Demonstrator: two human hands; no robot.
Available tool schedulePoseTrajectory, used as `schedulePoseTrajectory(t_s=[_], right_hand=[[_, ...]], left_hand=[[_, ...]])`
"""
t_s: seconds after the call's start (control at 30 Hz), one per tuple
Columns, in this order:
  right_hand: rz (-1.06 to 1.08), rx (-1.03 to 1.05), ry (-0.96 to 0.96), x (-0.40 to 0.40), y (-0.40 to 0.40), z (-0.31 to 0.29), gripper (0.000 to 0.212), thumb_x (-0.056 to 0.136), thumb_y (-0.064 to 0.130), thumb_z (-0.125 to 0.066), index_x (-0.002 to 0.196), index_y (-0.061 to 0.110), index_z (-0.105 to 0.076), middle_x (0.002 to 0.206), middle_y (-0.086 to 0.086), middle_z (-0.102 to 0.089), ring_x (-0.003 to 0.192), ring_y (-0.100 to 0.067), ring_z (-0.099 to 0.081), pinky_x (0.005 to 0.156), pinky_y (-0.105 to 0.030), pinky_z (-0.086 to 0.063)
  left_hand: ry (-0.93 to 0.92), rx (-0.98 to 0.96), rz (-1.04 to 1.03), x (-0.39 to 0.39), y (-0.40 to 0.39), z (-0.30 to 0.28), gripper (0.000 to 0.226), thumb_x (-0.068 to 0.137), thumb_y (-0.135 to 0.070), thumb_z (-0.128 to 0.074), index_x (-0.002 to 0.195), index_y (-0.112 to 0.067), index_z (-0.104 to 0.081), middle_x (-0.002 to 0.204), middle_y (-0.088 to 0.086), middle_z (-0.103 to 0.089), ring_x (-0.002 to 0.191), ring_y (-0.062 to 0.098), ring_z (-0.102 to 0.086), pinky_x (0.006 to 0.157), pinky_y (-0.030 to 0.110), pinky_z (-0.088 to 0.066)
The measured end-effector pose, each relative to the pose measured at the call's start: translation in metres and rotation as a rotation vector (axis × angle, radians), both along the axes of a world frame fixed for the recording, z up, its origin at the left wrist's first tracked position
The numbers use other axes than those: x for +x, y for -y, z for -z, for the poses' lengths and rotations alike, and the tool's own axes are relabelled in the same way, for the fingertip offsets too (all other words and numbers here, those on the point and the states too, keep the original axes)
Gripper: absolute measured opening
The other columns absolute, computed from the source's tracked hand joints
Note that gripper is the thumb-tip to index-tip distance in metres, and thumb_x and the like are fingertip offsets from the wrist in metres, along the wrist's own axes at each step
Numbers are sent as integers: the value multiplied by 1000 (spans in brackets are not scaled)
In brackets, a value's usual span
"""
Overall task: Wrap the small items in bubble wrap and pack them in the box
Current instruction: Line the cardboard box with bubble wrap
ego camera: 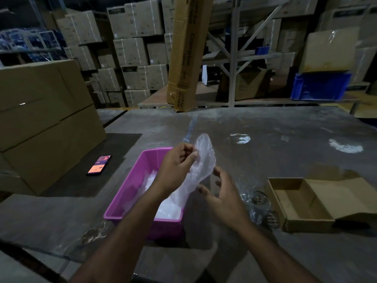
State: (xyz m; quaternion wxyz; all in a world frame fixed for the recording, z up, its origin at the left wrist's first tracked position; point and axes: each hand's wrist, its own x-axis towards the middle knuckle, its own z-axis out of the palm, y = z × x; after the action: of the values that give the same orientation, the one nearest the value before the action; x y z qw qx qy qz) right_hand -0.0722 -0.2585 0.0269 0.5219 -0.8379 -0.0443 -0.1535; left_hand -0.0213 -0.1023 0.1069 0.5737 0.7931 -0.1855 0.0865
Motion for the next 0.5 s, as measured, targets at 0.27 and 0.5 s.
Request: schedulePoseTrajectory(t_s=[0.27,0.5], right_hand=[[25,373,110,-25,35,-23,77,83,87,-33,142,38,-43,137,15,-58,120,-1,-60,98,-31,-54],[133,293,114,-45,59,-34,26,101,40,-55,126,36,-58,118,16,-68,109,-1,-66,91,-34,-59]], left_hand=[[-29,-349,-4,-16,55,-11,20,98,-24,-64,104,-5,-65,78,1,-61,65,10,-53,54,21,-46],[-214,-405,132,-21,98,-5,35,89,-41,-70,103,-9,-69,97,19,-71,84,25,-67,78,41,-57]])
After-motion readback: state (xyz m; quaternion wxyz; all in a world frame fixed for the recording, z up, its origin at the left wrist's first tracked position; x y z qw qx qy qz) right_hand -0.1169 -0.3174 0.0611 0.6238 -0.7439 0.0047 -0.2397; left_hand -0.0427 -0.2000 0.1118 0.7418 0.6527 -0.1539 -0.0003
